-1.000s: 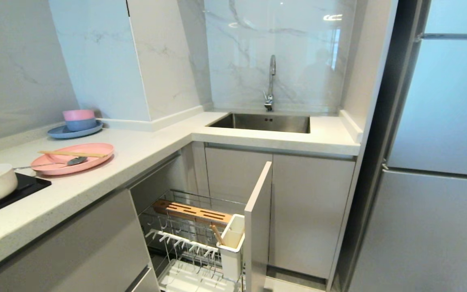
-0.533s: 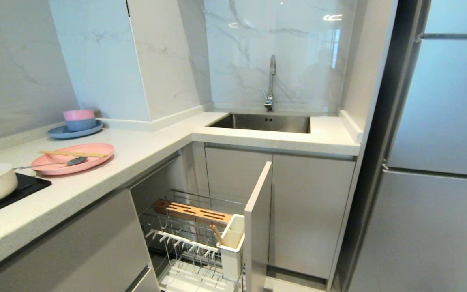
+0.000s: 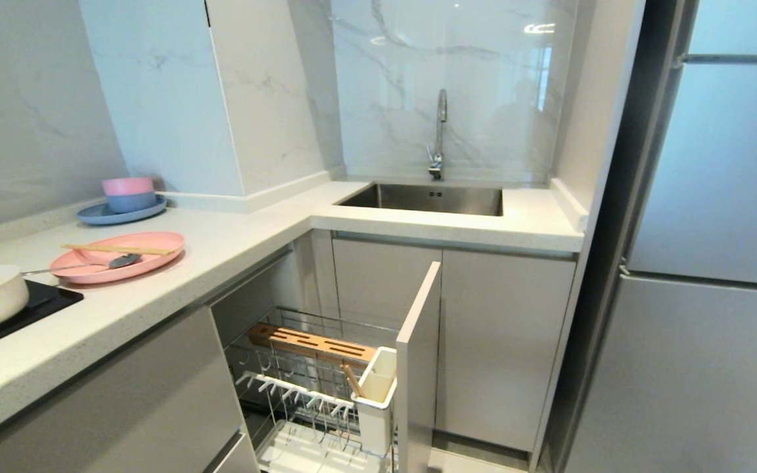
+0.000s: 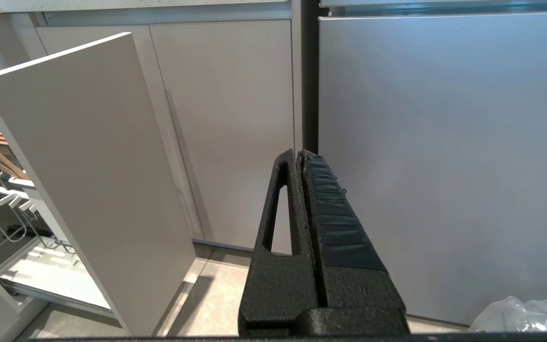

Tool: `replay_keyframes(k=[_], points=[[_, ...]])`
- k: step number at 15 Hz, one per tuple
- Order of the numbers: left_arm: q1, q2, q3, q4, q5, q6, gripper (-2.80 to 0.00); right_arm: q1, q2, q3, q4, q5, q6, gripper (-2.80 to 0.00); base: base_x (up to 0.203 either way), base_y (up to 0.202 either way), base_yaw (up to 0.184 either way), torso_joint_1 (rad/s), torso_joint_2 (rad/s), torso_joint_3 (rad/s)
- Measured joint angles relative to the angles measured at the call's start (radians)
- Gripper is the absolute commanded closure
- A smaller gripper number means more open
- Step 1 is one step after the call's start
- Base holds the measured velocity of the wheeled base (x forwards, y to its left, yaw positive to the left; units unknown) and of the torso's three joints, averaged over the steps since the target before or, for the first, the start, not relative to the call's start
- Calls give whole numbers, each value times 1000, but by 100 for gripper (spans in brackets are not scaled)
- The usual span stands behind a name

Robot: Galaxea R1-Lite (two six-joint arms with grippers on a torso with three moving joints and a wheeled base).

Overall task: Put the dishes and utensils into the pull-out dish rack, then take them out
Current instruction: Pick up the bowl and place it in the cupboard

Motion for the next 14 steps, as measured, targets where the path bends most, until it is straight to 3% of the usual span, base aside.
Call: replay_keyframes(k=[5, 14], points=[[0, 0, 0, -1, 1, -3, 0, 0, 0, 0, 0, 0, 0, 0, 0, 0, 0, 3, 1, -23], [0, 1, 0, -1, 1, -4, 0, 0, 0, 0, 0, 0, 0, 0, 0, 0, 0, 3, 1, -186]])
